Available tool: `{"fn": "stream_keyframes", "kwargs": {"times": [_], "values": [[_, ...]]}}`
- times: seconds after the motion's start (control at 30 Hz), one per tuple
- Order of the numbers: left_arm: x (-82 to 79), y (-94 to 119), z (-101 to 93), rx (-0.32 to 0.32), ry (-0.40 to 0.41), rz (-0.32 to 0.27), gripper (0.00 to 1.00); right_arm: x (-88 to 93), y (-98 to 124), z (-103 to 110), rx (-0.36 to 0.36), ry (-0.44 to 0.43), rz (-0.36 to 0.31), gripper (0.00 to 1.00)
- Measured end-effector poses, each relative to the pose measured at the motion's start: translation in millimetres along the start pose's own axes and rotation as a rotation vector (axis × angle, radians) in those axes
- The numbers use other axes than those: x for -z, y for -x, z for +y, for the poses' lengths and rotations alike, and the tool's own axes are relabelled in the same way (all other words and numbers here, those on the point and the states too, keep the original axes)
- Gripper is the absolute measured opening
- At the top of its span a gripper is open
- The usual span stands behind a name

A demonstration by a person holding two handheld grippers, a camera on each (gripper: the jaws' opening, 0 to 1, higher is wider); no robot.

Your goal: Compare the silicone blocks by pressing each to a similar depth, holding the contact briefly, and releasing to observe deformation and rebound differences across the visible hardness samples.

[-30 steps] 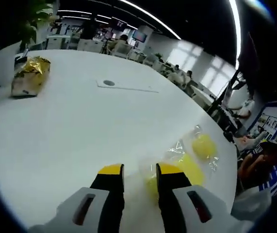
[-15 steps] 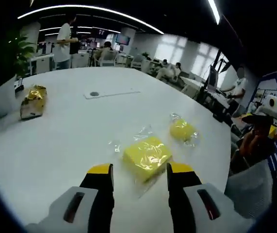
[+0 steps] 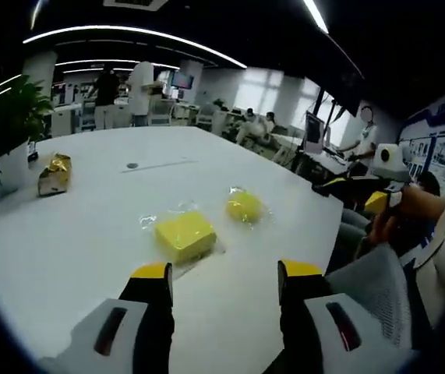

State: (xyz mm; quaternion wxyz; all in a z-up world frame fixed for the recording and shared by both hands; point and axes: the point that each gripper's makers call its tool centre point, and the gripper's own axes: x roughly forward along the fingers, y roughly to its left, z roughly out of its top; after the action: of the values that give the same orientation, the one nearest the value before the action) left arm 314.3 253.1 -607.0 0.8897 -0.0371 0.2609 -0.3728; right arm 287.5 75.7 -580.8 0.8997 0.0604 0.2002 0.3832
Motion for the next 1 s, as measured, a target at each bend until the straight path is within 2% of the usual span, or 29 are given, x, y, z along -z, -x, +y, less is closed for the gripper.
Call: {"fn": "stream_keyframes", "kwargs": {"times": [0.1, 0.23, 0.37, 0.8, 0.93, 1.0], "values": [[1.7, 9, -12.1, 0.011, -0.026, -0.006, 0.57, 3.3, 2, 4, -0.012, 0.011, -0.001, 0.65], [8.8, 17, -24.4, 0.025, -0.022, -0.007, 0.6, 8.6, 5, 1, -0.006, 0.002, 0.002, 0.66], [15.4, 20, -29.7, 0.026, -0.028, 0.012, 0.6, 13.6, 10, -2, 0.004, -0.003, 0.005, 0.66], [14.3, 23, -42.4, 0.033, -0.052, 0.028, 0.62, 23.4, 23, -7, 0.01, -0.029, -0.005, 0.66], [19.1, 20, -49.8, 0.059, -0.013, 0.041, 0.63, 25.1, 25, -7, 0.005, -0.035, -0.01, 0.66], [14.1, 17, -56.3, 0.086, 0.063, 0.017, 0.62, 25.7, 28, -8, 0.007, -0.037, -0.012, 0.65]]}}
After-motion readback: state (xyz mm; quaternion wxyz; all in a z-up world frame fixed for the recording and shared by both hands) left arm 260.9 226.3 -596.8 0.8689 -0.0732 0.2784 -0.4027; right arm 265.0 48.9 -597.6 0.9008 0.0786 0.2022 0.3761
